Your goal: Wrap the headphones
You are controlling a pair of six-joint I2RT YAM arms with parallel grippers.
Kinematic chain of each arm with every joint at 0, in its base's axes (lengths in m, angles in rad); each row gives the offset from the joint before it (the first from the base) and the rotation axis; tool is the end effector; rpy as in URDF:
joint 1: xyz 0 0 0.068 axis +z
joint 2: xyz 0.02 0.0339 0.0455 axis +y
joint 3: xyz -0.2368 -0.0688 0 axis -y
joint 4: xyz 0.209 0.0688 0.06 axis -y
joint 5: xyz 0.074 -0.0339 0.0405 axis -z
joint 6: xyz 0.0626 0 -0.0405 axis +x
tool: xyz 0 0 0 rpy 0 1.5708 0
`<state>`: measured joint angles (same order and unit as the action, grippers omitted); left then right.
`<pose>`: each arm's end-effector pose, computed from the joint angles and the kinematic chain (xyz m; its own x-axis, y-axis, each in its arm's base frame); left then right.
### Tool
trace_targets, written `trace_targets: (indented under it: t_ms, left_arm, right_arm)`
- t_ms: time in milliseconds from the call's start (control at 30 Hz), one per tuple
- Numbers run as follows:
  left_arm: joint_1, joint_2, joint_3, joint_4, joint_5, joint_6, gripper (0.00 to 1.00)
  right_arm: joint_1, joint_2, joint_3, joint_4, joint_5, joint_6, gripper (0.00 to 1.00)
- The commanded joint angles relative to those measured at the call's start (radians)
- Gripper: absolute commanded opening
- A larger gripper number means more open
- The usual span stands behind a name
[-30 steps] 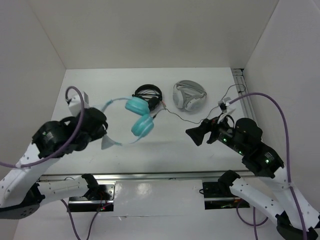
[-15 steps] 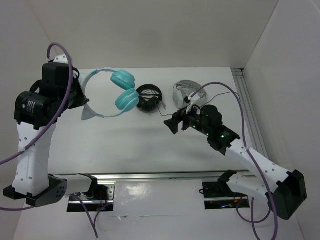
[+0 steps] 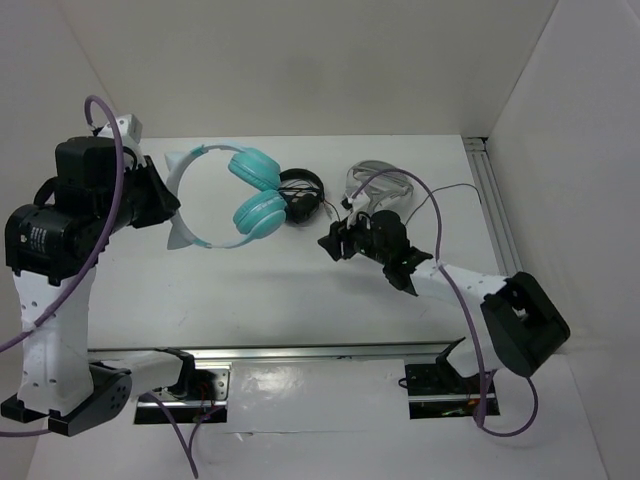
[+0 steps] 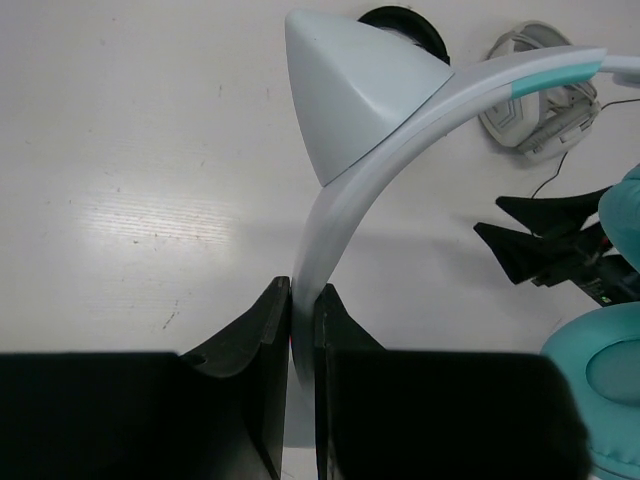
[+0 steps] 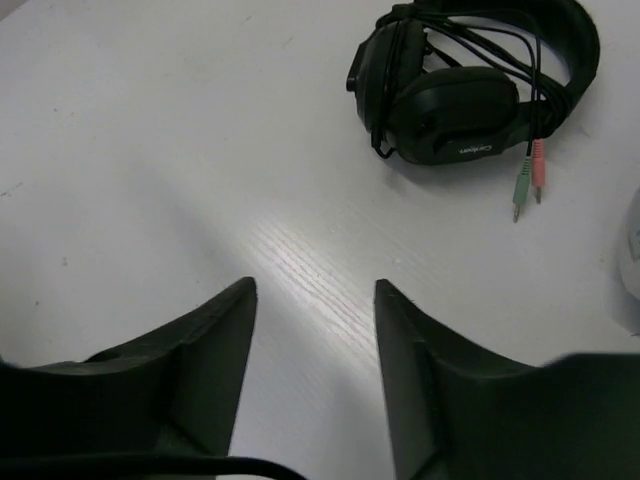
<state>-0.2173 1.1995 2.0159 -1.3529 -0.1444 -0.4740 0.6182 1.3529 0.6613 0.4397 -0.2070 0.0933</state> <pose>0.1488 -0.0236 0.4581 -0.4863 -0.3552 -0.7983 -0.1454 0.9338 -0.3269 0.2362 0.1838 0.2239 -0.2702 -0.0803 -0.9595 -0.7073 0.6927 0.1412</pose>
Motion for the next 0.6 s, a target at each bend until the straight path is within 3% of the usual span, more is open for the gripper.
trace_targets:
  t_ms: [0,67,100,133,233,333,467,533,567]
  left_arm:
    - [0.016,-0.037,0.014,0.092,0.043,-0.038,0.0]
    - [0.016,-0.037,0.014,0.092,0.02,-0.051,0.0]
    - [0.016,-0.037,0.023,0.092,0.02,-0.051,0.0]
    - [0.016,-0.046,0.023,0.092,0.008,-0.066,0.0]
    - [0.026,-0.046,0.032,0.092,-0.004,-0.089,0.0]
    - [0.035,-0.046,0.032,0.104,-0.006,-0.098,0.0]
    - [0.035,-0.046,0.032,0.113,0.003,-0.098,0.0]
    - [0.035,-0.046,0.023,0.113,-0.006,-0.098,0.0]
    - [0.035,-0.046,0.023,0.123,-0.027,-0.107,0.0]
  right_arm:
    - [-0.017,0.061,-0.011,0.18,-0.047,0.013,0.54]
    - [-0.046,0.126,-0.011,0.212,-0.107,0.042,0.38]
    - [-0.046,0.149,-0.011,0.212,-0.117,0.052,0.04]
    - [-0.046,0.184,0.0,0.212,-0.117,0.063,0.0]
    - [-0.046,0.209,-0.043,0.264,-0.149,0.083,0.02]
    - [-0.034,0.2,-0.1,0.318,-0.149,0.101,0.15]
    - [-0.034,0.181,-0.14,0.329,-0.126,0.102,0.15]
    - [-0.034,0.17,-0.14,0.308,-0.098,0.102,0.02]
    - [-0.034,0.161,-0.14,0.295,-0.089,0.102,0.0]
